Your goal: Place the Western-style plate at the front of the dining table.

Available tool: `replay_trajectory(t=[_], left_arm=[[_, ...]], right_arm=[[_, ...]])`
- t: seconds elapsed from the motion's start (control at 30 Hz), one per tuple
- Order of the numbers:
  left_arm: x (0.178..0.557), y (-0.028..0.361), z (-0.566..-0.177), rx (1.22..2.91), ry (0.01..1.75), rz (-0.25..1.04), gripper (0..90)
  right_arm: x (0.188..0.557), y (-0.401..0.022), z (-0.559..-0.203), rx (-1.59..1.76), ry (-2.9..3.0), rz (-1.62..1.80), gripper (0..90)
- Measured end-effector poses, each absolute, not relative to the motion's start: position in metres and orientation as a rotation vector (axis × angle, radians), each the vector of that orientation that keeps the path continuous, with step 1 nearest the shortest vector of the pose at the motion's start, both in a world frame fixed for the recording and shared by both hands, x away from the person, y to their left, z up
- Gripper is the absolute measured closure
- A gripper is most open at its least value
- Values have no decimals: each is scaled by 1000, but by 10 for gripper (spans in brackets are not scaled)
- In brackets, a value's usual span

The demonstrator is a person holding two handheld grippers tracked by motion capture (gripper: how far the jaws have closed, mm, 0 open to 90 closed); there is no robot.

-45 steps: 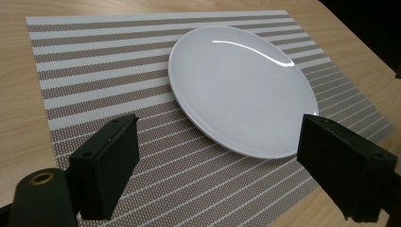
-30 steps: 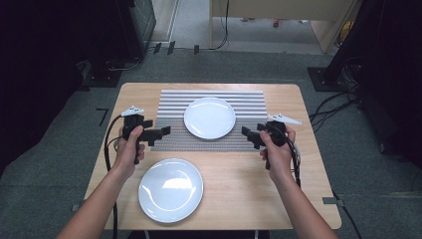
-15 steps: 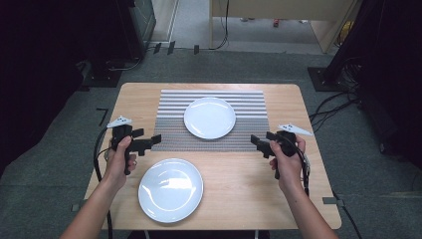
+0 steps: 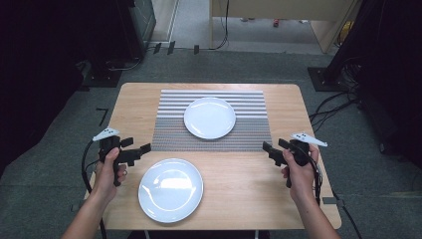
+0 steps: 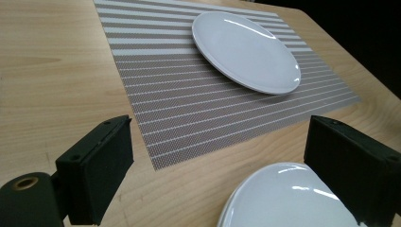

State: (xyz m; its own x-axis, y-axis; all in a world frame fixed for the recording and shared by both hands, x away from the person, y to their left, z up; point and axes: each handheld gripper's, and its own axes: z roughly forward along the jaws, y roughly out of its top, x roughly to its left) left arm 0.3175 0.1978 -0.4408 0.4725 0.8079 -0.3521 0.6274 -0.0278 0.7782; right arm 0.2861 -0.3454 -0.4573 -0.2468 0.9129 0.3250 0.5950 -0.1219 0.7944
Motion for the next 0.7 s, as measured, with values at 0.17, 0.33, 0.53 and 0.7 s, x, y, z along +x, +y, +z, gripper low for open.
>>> replay_trajectory(t=[0.17, 0.33, 0.53, 0.7], left_arm=[[308, 209, -441, 1708, 1244, 243, 85], [299, 216, -445, 1715, 1253, 260, 85], [291, 223, -452, 1708, 1272, 272, 85], [285, 232, -462, 1691, 1306, 289, 85]], right_arm=[[279, -354, -462, 1678, 1808, 1295, 253], [272, -362, -467, 1681, 1795, 1279, 250], [265, -368, -471, 1679, 1785, 1260, 244], [259, -376, -473, 1691, 1770, 1247, 244]])
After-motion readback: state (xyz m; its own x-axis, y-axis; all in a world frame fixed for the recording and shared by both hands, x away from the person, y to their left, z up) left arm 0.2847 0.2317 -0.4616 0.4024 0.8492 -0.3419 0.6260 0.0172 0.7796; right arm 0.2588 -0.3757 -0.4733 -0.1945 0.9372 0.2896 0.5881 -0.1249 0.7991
